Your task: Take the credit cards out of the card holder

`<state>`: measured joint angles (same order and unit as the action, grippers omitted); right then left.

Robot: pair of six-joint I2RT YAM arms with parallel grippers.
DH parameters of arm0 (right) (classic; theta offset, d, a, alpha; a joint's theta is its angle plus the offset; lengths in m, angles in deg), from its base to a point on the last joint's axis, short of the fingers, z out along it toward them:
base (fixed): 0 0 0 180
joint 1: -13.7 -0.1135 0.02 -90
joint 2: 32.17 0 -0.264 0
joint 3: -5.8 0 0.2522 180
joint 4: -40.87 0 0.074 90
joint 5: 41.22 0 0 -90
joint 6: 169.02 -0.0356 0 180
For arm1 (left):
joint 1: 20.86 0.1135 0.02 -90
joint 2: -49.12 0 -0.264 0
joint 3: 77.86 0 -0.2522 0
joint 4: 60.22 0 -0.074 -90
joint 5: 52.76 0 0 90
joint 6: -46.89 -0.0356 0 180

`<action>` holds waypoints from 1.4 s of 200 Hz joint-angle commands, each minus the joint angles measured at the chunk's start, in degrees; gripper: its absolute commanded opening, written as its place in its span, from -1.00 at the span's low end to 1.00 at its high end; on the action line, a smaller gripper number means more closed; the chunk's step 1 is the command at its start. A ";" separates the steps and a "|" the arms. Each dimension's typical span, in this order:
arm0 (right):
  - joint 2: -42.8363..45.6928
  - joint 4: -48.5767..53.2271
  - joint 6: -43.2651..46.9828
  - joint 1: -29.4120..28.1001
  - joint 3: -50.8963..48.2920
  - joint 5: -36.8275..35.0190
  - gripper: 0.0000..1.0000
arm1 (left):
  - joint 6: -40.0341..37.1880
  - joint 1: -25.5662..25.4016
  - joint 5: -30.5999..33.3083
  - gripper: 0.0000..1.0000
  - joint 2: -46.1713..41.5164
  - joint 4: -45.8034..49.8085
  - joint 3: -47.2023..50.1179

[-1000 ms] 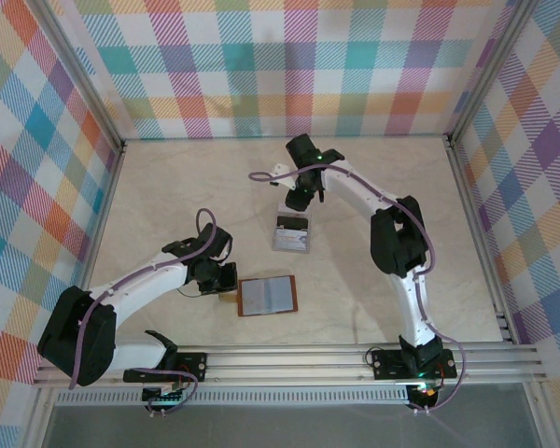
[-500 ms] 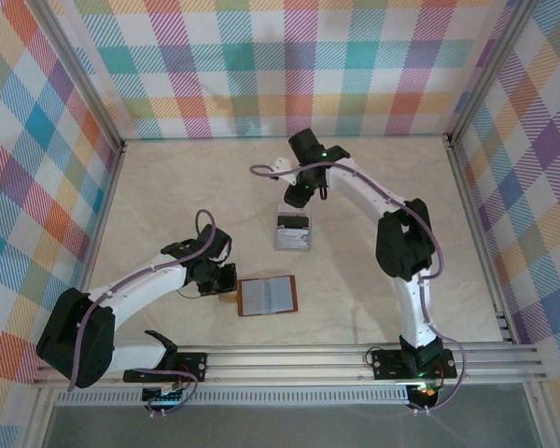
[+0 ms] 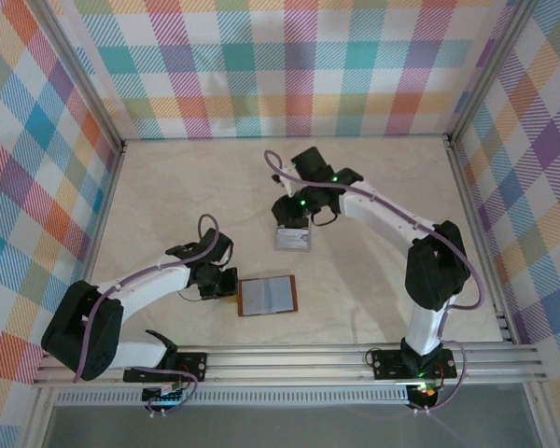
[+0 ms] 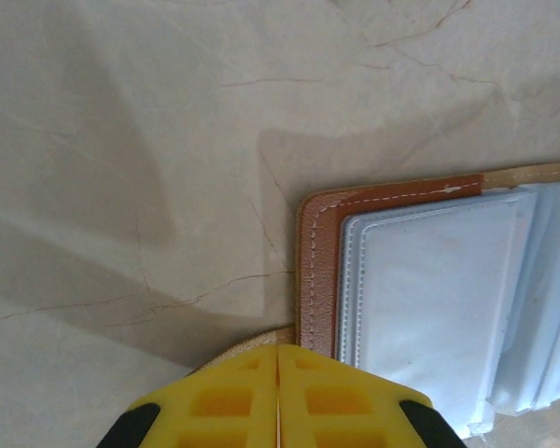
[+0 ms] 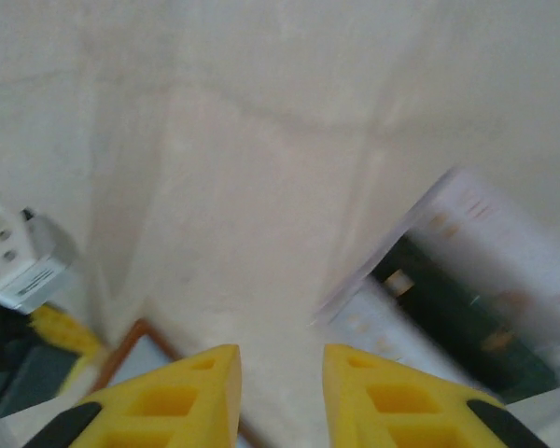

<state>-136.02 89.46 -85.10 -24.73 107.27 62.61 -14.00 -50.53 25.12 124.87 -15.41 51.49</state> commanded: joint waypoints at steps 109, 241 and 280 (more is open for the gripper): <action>-4.38 -7.21 -37.56 -15.19 -12.25 9.12 -0.66 | 2.67 0.84 -1.14 -0.84 -0.15 -3.72 7.48; -12.49 1.52 -42.79 -21.62 -8.41 -2.62 -0.40 | 3.23 0.84 -2.24 -0.84 -2.03 -3.91 8.24; -11.72 10.00 -41.69 -21.72 -6.89 -8.47 -0.19 | 3.05 0.84 -2.22 -0.83 -1.92 -3.86 8.01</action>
<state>-147.78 88.74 -127.62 -46.28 99.55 61.76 -11.18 -50.15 24.25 122.20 -21.18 57.59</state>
